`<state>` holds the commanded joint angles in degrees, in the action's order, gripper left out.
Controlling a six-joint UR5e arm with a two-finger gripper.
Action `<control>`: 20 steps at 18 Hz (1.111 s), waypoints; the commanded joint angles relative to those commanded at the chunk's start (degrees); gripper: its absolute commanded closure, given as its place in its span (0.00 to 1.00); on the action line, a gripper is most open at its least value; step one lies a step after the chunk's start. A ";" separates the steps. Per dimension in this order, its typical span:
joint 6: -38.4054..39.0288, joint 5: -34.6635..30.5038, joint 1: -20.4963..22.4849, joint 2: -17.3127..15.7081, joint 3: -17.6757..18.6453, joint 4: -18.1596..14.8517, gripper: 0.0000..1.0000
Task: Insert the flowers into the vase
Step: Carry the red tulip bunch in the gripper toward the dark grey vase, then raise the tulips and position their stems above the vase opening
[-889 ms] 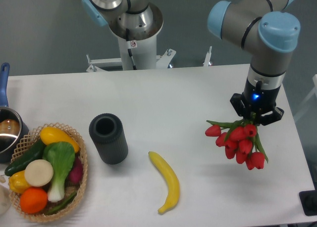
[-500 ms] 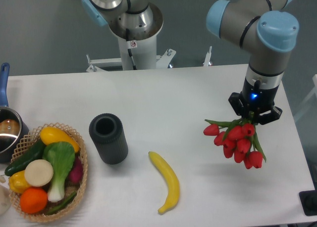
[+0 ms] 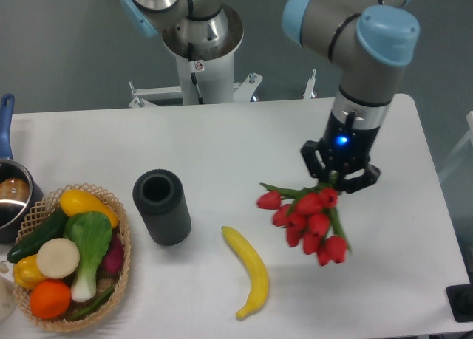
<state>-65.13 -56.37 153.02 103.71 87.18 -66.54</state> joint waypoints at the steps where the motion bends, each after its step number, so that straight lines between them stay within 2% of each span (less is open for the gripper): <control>1: 0.44 2.99 -0.09 -0.53 0.62 0.52 1.00; 4: 2.81 9.59 -0.17 -1.76 1.59 1.32 1.00; 9: 6.24 29.36 -0.88 -2.11 3.35 1.58 1.00; 13: 7.39 34.30 -1.66 -5.35 4.83 1.76 1.00; 16: 7.39 40.36 -1.76 -7.82 8.52 6.57 1.00; 18: 7.39 43.61 -1.84 -8.00 10.20 9.83 1.00; 20: 7.30 45.73 -2.02 -8.09 11.17 11.25 1.00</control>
<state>-57.83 -10.64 151.00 95.63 98.35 -55.29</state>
